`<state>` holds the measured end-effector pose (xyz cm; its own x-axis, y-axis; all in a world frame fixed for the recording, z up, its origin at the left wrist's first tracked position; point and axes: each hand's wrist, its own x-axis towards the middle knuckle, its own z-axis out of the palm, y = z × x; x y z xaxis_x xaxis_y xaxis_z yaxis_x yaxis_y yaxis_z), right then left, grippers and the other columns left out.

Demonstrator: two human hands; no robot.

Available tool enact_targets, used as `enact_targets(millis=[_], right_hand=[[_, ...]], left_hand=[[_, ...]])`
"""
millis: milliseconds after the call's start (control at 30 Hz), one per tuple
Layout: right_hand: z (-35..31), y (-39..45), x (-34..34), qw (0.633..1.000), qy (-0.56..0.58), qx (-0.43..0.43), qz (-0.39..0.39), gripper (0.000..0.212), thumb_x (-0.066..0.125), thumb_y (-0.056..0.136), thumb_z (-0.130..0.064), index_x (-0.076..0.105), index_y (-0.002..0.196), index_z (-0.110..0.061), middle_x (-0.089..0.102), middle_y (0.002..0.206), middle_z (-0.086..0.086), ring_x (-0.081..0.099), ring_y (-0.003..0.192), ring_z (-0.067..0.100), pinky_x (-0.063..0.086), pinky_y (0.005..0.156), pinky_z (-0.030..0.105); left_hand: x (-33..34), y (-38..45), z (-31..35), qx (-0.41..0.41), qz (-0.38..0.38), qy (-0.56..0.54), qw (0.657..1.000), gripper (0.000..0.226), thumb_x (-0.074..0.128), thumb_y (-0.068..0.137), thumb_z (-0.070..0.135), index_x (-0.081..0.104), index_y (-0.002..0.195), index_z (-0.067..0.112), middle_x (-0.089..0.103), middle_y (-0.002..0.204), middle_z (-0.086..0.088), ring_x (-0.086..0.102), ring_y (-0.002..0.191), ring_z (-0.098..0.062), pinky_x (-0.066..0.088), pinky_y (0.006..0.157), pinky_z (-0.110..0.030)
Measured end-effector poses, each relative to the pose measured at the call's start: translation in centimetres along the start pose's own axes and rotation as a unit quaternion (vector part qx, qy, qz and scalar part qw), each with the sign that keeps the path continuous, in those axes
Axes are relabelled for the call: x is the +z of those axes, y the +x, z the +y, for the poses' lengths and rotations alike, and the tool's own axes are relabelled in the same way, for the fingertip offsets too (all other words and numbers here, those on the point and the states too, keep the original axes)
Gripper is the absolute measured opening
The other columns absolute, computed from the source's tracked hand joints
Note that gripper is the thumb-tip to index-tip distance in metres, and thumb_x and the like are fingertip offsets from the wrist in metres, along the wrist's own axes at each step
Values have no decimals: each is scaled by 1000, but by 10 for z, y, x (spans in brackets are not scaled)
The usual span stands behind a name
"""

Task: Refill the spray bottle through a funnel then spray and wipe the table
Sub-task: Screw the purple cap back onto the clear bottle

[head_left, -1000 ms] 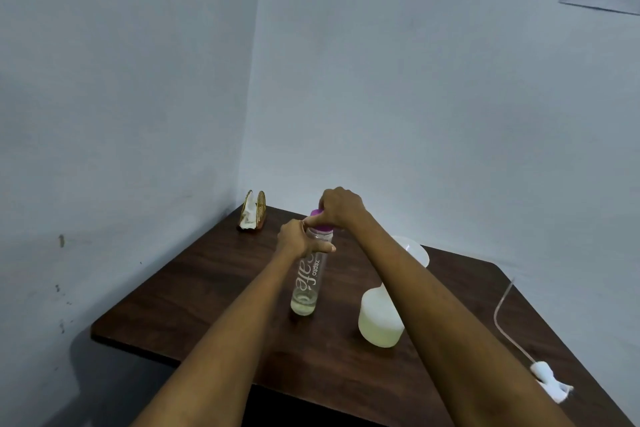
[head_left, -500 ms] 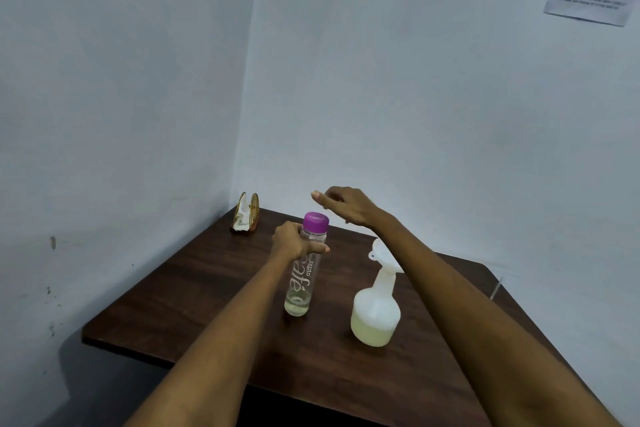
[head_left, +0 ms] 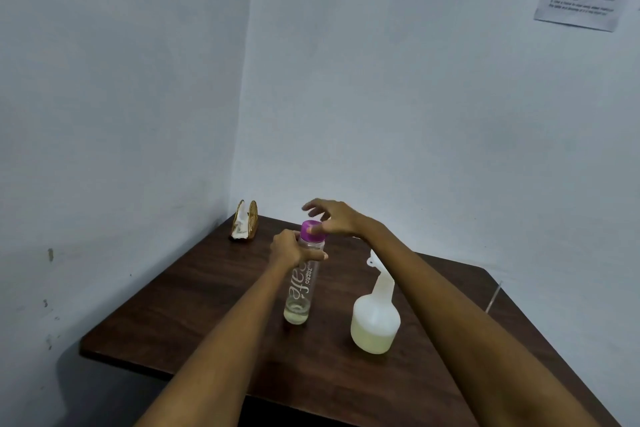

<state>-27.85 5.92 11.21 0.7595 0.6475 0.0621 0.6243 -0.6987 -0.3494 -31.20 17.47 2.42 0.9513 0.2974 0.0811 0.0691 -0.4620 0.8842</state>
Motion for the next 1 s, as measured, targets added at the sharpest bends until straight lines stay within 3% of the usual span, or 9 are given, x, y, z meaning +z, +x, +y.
enact_targets(millis=[100,233,367,533,733,867,1000], right_hand=[[-2,2,6,996,38,17,-83,48,57,86,-4,53,131,-20,49,135,8,52,116,27,54,77,31],[-6,8,9,993,-102,-42,-32,39,57,89,-12,58,129,-13,56,132,13,53,119,29,45,93,33],[-14,17,21,980,-200,-9,2,38,58,87,-24,60,123,-12,62,121,13,57,109,28,45,86,32],[-15,19,28,978,-204,14,35,35,58,86,-27,62,117,-11,64,114,13,58,105,28,46,81,31],[-17,20,29,985,-161,31,50,31,60,84,-24,66,112,-11,67,111,13,61,102,27,46,78,28],[-19,21,24,991,-118,65,10,28,61,83,-19,65,109,-11,66,100,13,61,67,22,53,65,28],[-21,23,16,993,-81,85,-34,35,68,79,-10,61,113,-8,58,100,13,66,72,30,59,65,33]], left_hand=[[-1,2,0,-6,-3,-3,1000,52,86,65,30,68,108,7,70,110,-10,65,91,-17,50,76,-26],[0,3,-3,-5,2,1,1000,59,87,62,34,68,112,8,70,111,-9,67,104,-21,52,81,-28],[0,4,-4,-5,6,4,1000,53,87,62,38,70,104,10,72,102,-6,67,91,-16,48,68,-22],[3,-1,-1,2,31,16,999,38,85,62,43,68,82,16,63,72,4,63,77,-12,38,49,-16],[7,1,-6,12,46,16,999,47,85,62,42,72,96,12,73,95,-5,67,86,-15,40,54,-19],[12,2,-8,22,53,23,998,52,84,63,45,69,100,11,73,100,-5,68,95,-20,45,69,-24],[1,12,-8,35,-29,41,998,56,81,68,47,64,110,13,68,106,-3,65,102,-18,50,78,-26]])
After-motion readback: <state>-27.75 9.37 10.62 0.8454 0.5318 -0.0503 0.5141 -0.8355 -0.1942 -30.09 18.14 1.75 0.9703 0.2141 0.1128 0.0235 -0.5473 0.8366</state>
